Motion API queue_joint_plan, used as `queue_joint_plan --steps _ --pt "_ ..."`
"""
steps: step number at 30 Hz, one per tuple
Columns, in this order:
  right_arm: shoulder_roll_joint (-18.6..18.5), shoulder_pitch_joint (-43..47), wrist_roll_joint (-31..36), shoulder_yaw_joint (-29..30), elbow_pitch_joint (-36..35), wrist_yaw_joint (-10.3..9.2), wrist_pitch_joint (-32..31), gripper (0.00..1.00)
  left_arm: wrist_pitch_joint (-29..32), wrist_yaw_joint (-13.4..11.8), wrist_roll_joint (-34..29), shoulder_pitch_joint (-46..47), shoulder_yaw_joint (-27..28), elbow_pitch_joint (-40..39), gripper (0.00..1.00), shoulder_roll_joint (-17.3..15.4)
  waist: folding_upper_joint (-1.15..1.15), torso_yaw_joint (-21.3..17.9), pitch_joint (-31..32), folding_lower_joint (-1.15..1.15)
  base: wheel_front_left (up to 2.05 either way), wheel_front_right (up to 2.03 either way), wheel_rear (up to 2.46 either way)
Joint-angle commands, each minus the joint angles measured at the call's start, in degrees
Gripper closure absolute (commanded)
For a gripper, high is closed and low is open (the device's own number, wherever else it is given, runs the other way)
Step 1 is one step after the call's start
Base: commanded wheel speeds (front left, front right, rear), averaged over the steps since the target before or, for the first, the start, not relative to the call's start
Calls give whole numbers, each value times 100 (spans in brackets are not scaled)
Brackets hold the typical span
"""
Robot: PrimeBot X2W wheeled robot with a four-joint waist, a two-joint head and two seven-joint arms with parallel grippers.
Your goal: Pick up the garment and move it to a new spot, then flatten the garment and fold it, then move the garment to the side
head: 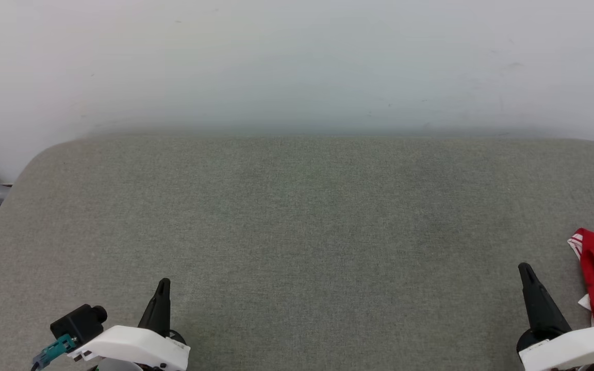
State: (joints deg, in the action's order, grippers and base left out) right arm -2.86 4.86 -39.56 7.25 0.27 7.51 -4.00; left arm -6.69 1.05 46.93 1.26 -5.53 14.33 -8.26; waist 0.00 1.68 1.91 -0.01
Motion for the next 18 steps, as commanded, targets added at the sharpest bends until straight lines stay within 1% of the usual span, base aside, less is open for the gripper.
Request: queue_joint_plan --steps 1,9,10,18 --pt "-6 -166 -176 0 -27 -1 0 100 37 51 149 166 62 -76 100 12 0 -2 -2 0 0 0 0" --pt "-5 -290 -819 -7 149 -1 -37 100 198 125 702 219 209 -73 100 76 0 -16 -20 0 0 0 0" --pt "-5 -343 -1049 -11 211 -1 -50 100 257 156 896 236 260 -72 100 98 0 -22 -27 0 0 0 0" --pt "-5 -453 -1617 -19 368 -1 -75 100 402 223 1389 278 391 -69 100 160 0 -36 -45 0 0 0 0"
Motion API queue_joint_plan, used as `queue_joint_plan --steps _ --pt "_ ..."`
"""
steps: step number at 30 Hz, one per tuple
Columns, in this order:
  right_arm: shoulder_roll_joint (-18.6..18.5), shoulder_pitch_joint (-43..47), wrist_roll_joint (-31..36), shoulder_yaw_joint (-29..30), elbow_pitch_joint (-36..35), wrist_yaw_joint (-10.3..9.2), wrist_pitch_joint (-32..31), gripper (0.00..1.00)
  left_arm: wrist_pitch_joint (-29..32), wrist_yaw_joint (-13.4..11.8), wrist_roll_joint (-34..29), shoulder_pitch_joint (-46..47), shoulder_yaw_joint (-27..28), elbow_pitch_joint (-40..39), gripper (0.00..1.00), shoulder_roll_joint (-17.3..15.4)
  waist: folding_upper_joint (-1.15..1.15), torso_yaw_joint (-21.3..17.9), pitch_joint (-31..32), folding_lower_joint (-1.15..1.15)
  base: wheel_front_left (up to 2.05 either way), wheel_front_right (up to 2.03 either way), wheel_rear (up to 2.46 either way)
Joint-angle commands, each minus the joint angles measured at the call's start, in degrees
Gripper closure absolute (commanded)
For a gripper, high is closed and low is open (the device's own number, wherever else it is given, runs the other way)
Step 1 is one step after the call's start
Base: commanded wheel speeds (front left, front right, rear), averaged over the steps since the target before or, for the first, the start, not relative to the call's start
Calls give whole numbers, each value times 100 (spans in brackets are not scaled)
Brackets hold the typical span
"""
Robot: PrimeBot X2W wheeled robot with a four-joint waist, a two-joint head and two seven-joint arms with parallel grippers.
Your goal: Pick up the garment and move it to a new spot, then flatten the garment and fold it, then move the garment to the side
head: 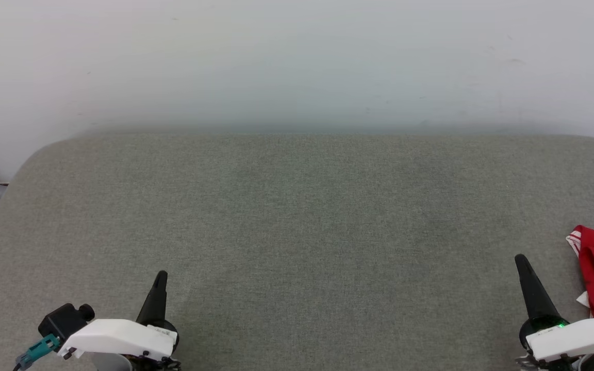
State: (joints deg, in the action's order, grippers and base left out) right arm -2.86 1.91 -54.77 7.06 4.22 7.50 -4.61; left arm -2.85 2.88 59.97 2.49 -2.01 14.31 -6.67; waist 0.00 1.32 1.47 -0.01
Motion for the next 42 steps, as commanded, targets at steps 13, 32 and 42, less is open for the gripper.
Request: queue_joint_plan --steps 13,32,42 --pt "-5 -315 -942 -13 208 0 -53 100 233 140 812 219 231 -62 100 91 0 -24 -30 0 0 0 0" --pt "-4 -522 -2009 -28 503 -1 -106 100 511 272 1726 297 478 -53 100 203 0 -59 -73 0 0 0 0" --pt "-4 -614 -2504 -38 641 -1 -132 100 635 329 2158 323 586 -49 100 261 0 -77 -96 0 0 0 0"
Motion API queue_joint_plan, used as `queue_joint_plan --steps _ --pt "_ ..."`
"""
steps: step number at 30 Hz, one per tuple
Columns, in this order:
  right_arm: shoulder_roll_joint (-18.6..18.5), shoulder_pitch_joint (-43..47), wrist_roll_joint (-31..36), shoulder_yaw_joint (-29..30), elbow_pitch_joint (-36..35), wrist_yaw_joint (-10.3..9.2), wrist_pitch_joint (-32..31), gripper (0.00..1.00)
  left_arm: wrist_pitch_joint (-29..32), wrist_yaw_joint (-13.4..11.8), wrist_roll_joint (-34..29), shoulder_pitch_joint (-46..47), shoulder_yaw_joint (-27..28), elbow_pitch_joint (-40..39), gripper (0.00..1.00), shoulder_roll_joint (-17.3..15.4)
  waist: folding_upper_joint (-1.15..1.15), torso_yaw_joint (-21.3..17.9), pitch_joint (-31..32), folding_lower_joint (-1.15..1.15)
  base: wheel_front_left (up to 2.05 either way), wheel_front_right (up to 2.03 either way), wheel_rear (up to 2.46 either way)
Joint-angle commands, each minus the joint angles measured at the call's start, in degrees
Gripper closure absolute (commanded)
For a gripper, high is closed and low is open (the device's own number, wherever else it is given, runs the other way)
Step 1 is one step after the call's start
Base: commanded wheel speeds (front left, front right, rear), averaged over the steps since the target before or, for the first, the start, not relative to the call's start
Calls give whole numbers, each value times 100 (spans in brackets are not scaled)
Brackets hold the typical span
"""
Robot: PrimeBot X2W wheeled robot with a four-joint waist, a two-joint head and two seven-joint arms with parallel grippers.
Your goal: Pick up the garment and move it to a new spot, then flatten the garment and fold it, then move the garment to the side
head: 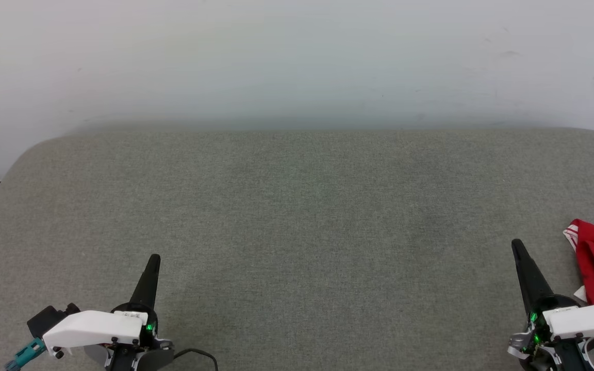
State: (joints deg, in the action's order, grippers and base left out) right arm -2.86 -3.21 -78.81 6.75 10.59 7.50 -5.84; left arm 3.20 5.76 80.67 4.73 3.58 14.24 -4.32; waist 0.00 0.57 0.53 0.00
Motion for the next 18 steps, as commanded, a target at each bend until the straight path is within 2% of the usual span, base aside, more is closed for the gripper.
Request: queue_joint_plan --steps 1,18 --pt "-4 -102 -100 -7 5 -1 -9 100 29 41 88 99 28 -42 100 26 0 -1 -2 0 0 0 0" --pt "-3 -273 -941 -19 243 -2 -56 100 242 139 814 164 217 -33 100 107 0 -36 -45 0 0 0 0"
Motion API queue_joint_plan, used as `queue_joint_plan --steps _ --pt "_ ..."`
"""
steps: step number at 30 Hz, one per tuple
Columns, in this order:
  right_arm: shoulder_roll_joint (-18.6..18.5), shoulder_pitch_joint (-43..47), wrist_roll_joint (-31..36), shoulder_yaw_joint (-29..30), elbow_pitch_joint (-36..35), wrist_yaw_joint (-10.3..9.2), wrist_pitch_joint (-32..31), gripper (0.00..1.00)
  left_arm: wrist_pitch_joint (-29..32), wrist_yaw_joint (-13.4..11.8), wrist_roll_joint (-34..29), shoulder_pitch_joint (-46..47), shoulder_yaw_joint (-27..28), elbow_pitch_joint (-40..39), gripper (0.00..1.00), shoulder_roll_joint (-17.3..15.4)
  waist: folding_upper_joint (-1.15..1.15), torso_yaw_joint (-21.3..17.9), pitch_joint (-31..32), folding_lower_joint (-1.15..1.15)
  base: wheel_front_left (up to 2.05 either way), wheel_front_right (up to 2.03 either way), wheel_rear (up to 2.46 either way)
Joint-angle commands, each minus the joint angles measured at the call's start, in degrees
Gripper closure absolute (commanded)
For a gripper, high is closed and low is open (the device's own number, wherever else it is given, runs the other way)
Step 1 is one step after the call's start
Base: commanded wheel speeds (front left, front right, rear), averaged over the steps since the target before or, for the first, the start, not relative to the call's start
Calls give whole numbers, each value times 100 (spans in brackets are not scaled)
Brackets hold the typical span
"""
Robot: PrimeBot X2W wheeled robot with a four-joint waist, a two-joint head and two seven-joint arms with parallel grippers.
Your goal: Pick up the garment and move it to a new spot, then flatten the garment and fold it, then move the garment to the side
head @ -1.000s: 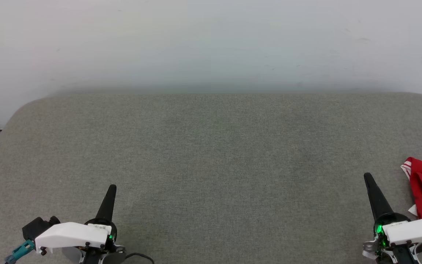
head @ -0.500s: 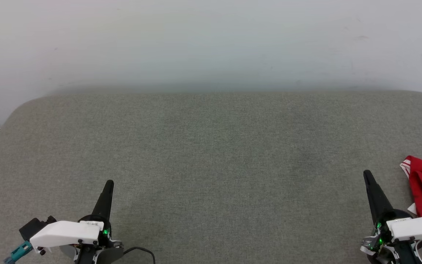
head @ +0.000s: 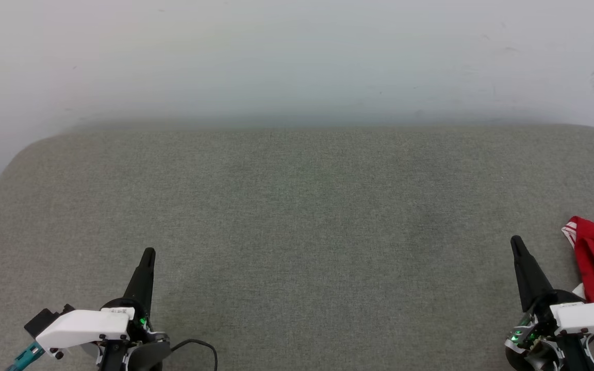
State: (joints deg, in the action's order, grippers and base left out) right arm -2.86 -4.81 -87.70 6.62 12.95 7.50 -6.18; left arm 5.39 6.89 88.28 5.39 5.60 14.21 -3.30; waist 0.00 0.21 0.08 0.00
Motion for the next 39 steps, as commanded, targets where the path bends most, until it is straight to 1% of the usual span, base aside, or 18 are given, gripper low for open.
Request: queue_joint_plan --steps 1,11,39 --pt "-3 -126 -92 -7 18 -2 -25 100 41 32 87 97 25 -29 100 9 0 -2 -2 0 0 0 0" --pt "-2 -195 -490 -13 131 -2 -41 100 137 76 431 113 122 -23 100 55 0 -20 -25 0 0 0 0" --pt "-2 -184 -481 -12 129 -2 -35 100 140 78 413 108 117 -25 100 54 0 -21 -26 0 0 0 0"
